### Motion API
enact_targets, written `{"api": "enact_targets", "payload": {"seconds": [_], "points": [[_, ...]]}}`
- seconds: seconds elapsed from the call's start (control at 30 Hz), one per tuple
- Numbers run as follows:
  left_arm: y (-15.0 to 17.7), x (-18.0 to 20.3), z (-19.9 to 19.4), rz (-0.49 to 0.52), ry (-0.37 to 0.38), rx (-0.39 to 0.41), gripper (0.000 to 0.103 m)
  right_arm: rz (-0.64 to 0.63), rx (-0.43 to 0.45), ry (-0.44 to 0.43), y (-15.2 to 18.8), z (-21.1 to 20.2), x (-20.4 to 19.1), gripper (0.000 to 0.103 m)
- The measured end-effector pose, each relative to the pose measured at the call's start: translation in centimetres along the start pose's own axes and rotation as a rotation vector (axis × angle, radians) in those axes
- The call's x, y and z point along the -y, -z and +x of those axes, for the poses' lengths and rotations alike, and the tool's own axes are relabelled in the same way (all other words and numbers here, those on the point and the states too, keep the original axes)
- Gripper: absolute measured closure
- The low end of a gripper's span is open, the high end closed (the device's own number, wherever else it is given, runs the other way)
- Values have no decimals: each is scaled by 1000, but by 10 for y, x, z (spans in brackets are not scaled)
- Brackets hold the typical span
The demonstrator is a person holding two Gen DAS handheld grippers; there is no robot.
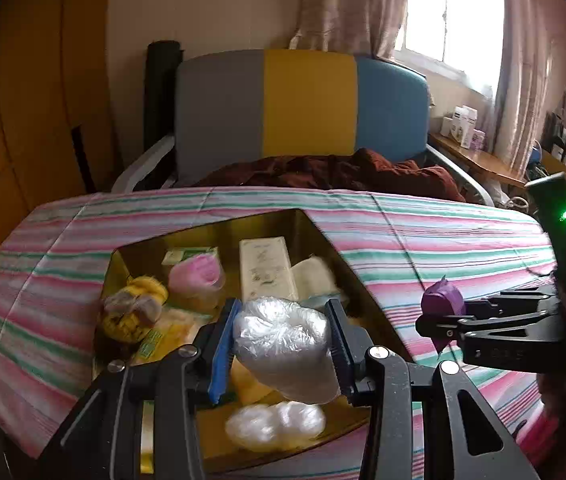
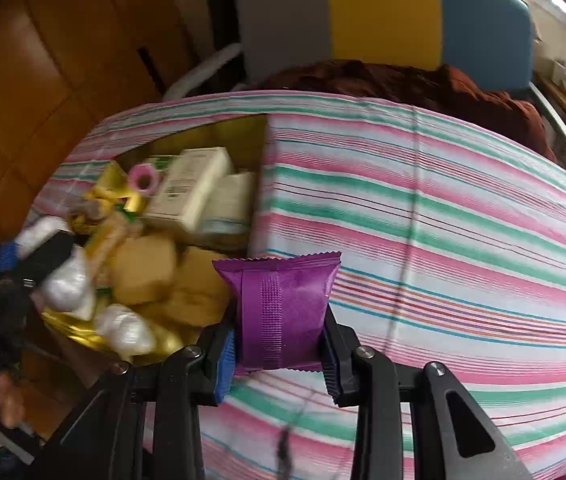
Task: Organize objects
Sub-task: 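Carry the white bag and purple packet over the gold tray, then lower the bag with the left tool while the right tool lowers the packet, opening both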
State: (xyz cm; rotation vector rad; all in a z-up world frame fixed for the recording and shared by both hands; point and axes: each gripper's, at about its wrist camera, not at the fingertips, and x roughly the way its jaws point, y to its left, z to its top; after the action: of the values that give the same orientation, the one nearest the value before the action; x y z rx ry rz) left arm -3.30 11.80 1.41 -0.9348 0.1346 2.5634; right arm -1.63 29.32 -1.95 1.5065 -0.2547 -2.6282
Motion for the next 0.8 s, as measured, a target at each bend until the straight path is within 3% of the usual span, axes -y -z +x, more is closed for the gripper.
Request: {"api": "enact_targets", "payload": {"seconds": [0.4,0.8], "points": [[23,-71,-2,-150,-91,-36,60,-56,11,-55,-27,27,-53,68],[-3,-76,26,-178,-67,-41,59,-31,-4,-65,-56,48,-56,66]]}}
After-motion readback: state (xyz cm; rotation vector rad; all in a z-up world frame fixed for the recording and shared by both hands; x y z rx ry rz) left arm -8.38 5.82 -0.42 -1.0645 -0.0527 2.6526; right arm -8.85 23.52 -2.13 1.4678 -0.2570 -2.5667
